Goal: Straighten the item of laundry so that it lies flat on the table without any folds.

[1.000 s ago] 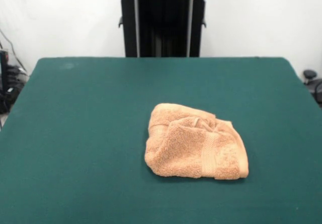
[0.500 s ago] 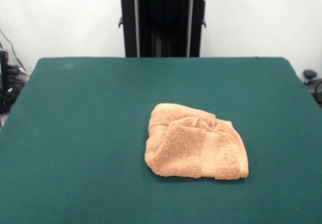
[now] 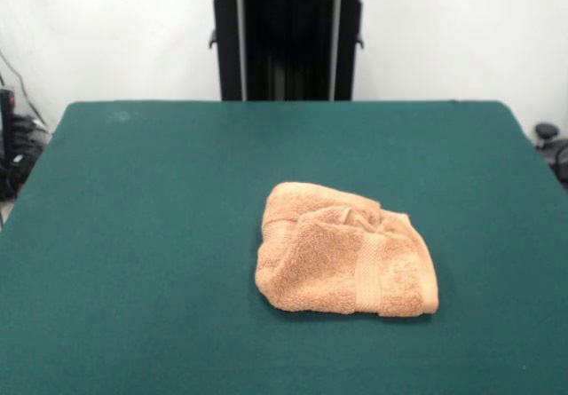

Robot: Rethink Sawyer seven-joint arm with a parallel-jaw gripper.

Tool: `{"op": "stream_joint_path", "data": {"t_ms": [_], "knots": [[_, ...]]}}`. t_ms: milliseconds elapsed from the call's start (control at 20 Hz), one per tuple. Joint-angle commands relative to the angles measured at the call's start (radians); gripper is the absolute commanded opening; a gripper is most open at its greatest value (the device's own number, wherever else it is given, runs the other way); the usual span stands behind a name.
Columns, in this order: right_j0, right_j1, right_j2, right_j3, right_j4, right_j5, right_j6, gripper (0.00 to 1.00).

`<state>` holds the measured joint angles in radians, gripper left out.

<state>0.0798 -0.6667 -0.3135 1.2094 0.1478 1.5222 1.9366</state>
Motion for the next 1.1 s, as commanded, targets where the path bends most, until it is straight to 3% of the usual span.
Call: {"op": "stream_joint_path", "data": {"t_ms": [50,350,1100], "knots": [[0.005,0.094,0.060,0.093,0.024,-0.115,0.250,1.00],[0.014,0.116,0.061,0.066,0.004,-0.232,0.243,1.00],[-0.010,0.137,0.059,0.040,0.010,-0.234,0.216,1.00]]}}
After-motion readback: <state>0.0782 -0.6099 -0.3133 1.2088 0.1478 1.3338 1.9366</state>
